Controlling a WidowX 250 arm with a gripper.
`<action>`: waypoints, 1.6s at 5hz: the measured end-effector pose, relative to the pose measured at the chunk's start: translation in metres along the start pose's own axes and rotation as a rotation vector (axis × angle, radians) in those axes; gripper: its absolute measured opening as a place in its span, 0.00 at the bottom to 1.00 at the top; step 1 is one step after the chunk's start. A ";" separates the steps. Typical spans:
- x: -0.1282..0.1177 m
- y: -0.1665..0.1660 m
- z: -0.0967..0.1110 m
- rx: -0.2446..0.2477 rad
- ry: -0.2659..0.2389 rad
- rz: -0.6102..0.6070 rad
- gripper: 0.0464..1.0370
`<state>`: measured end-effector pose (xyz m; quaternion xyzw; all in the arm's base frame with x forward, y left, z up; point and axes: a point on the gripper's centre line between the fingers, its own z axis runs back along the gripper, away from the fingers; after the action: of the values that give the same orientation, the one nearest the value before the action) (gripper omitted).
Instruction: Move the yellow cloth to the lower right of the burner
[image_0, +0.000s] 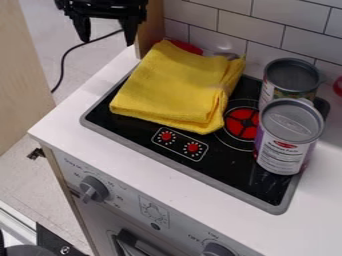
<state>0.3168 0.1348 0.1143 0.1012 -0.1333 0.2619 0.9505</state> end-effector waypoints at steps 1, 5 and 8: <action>-0.006 -0.001 -0.009 0.004 0.030 -0.005 0.96; -0.026 -0.095 -0.004 -0.174 -0.067 -0.286 0.34; -0.037 -0.115 -0.039 -0.238 -0.089 -0.291 0.01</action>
<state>0.3539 0.0306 0.0520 0.0179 -0.1891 0.0994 0.9767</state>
